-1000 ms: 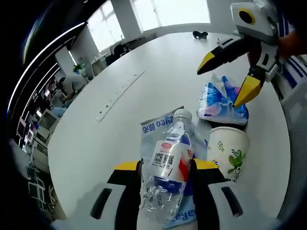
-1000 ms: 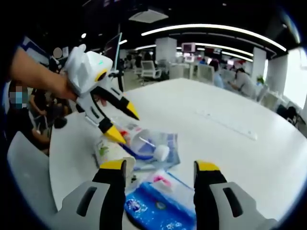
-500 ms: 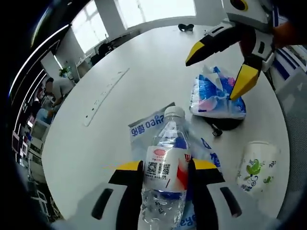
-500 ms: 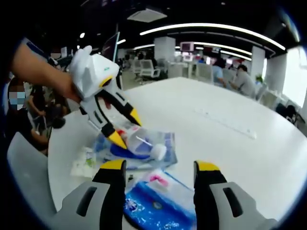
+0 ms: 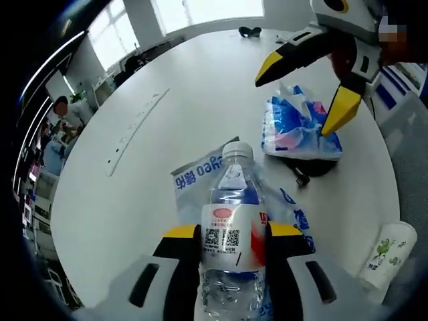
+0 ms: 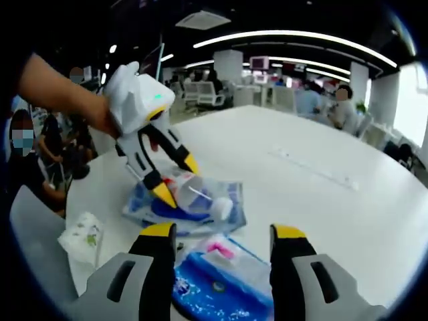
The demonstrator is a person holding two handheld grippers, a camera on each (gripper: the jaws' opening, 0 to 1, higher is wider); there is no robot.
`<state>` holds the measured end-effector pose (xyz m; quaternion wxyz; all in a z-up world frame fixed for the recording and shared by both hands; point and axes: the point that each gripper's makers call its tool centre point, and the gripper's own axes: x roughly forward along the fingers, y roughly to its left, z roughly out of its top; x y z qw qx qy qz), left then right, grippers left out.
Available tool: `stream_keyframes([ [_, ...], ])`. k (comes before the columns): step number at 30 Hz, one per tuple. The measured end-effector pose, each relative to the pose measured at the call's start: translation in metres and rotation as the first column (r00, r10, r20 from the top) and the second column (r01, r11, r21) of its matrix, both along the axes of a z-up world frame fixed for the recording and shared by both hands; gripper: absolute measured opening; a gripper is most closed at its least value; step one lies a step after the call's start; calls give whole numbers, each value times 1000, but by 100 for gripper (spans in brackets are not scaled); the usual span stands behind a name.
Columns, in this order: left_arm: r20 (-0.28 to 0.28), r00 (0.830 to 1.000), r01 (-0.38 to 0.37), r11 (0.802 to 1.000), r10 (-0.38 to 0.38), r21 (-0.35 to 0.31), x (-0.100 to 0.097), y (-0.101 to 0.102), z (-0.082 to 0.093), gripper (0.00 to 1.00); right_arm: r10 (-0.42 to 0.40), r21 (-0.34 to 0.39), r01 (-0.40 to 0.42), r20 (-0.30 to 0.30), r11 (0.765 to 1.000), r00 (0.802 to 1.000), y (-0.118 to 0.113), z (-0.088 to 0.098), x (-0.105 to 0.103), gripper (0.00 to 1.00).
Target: Arrange the tabletop items into an orderly group along one side of the table until the central work area is clear of visible clutter.
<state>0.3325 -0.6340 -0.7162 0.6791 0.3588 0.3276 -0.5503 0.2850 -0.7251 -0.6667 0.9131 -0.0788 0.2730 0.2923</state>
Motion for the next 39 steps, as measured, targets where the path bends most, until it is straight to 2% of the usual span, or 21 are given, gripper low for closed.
stream_keyframes([
  [9,4,1000,10,1000,-10,-10,-5,-1,2,34,-3,7,3,8,1000,1000,3,3,1,53],
  [21,17,1000,26,995,-25,-100,-14,-7,17,34,5,31,-5,7,1000,1000,8,8,3,44],
  [25,21,999,33,992,-30,-122,-16,-7,22,35,-1,74,2,-6,997,1000,13,13,4,36],
  [33,53,997,64,979,-54,-194,-23,-13,37,35,-9,128,13,-30,992,1000,20,16,4,33],
  [34,40,998,54,979,-47,-196,-24,-14,37,35,-12,137,17,-37,990,999,21,16,4,32],
  [39,45,997,63,973,-54,-220,-28,-16,41,35,-19,173,29,-57,985,998,22,18,4,25],
])
